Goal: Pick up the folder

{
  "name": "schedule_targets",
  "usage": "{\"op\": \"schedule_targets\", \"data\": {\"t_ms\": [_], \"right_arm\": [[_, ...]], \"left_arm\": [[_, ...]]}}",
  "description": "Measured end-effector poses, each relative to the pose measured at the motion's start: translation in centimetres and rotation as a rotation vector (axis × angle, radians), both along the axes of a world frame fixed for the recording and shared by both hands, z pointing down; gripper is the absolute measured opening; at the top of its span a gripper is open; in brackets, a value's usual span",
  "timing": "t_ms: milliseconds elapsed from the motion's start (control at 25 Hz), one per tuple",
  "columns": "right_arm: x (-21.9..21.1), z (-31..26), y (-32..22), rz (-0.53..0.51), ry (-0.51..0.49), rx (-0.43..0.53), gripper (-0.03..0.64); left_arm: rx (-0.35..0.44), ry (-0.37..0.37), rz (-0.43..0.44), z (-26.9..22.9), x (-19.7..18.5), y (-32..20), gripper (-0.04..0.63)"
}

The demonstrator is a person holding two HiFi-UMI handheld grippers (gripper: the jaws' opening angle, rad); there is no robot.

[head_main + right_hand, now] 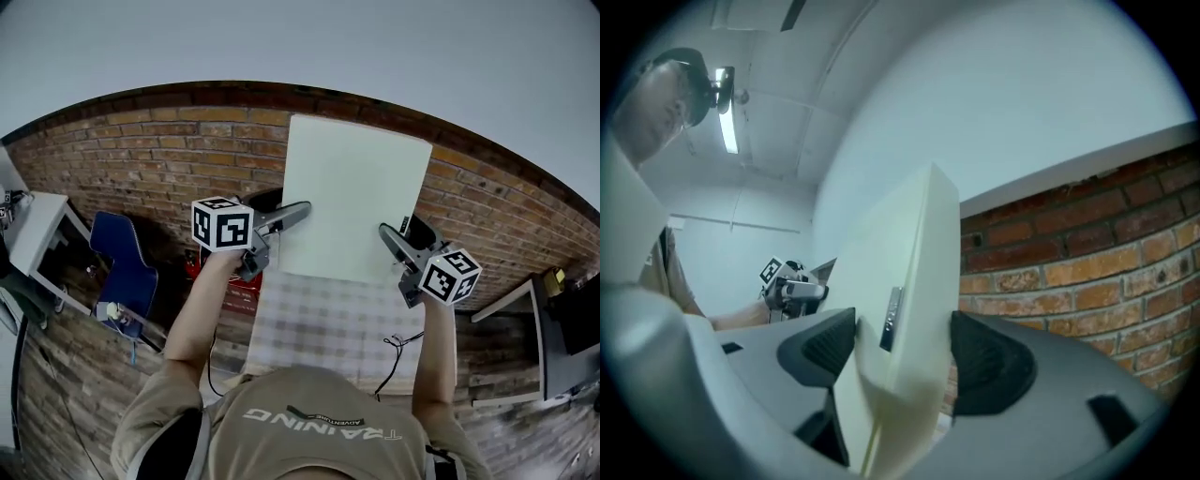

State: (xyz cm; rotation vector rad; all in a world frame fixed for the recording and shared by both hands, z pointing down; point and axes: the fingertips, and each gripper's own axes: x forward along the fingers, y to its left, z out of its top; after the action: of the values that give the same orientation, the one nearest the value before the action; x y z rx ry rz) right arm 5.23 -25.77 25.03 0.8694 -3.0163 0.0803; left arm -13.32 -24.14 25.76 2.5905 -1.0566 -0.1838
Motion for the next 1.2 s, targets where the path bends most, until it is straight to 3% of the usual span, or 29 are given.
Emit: {"op": "schedule_targets", "data": {"t_ms": [560, 1200], "right_arm": [[-0.5, -8.4, 1.5, 0.02, -0.032, 0.184, 0.291], [0.1, -9.5, 2.3, 0.042, -0.029, 0.207, 0.291]], "left_arm": [[0.184, -0.006, 0.006, -8.5, -0.7, 1.0, 0.298], [0.222, 0.014, 0.015, -9.4, -0.1, 1.4, 0.298]]}}
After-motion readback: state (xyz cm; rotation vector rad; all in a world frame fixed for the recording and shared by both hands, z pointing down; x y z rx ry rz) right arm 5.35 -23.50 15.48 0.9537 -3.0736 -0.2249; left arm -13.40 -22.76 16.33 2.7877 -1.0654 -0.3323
